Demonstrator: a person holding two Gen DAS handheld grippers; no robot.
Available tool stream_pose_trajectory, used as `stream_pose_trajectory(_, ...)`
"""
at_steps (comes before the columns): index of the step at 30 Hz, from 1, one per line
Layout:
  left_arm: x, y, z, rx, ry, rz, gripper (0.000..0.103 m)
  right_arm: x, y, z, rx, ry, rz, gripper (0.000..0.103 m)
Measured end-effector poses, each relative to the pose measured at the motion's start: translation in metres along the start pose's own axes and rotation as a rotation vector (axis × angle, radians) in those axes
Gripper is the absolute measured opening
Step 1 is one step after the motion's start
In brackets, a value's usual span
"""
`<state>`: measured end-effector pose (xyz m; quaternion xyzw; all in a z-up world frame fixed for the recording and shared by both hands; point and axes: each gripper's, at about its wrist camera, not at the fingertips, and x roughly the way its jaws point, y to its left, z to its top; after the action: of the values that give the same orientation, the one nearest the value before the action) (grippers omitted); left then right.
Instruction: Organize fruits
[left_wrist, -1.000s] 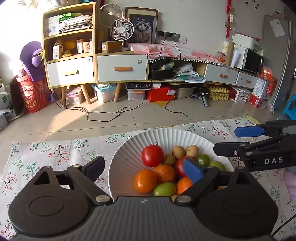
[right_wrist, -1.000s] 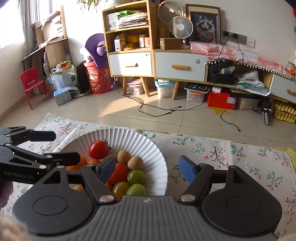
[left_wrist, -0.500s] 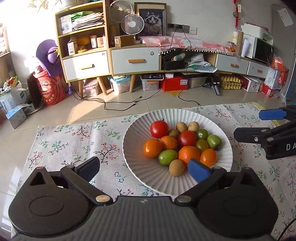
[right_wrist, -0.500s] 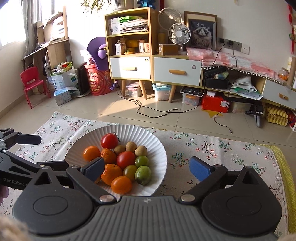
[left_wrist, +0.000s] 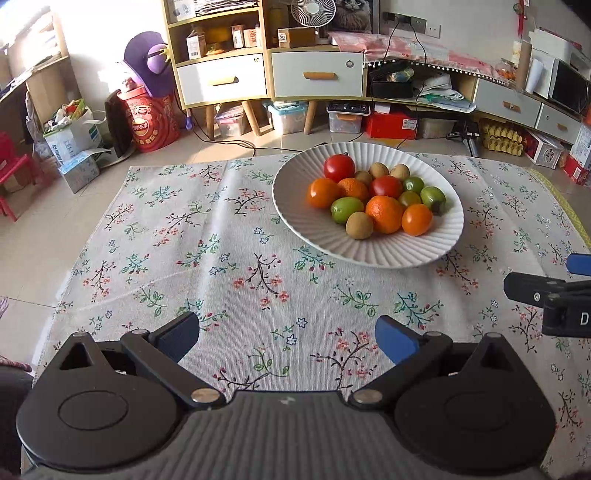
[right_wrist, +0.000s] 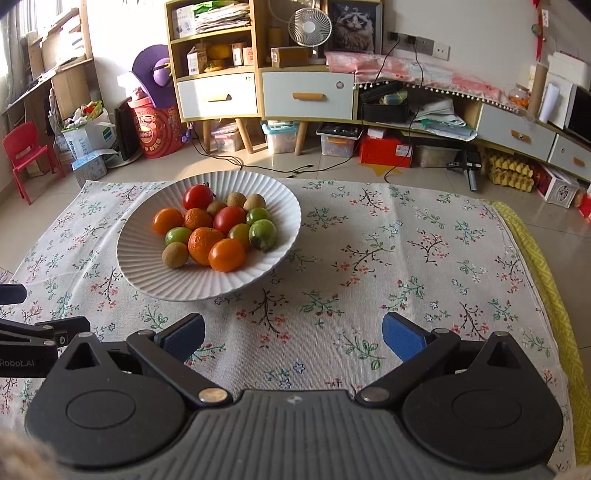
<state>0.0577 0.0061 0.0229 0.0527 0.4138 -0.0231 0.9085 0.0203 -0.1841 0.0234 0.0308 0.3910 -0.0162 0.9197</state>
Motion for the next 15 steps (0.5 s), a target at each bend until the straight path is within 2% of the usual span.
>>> stream_pose_trajectory(3,-0.005,-0.002,-0.014,-0.020,0.004,0.012,0.095,-0.002,0.004,-0.016,0.016,0.035,-0.011,0.102)
stream_pose_trajectory(8,-0.004,-0.006,-0.022,-0.042,0.015,-0.005,0.095,0.000,0.011,-0.027,0.009,0.044,-0.030,0.102)
stream_pose_trajectory(15,-0.003,-0.004,-0.027,-0.071,-0.007,0.018,0.095,0.002,0.025,-0.032,-0.078,0.011,-0.079,0.102)
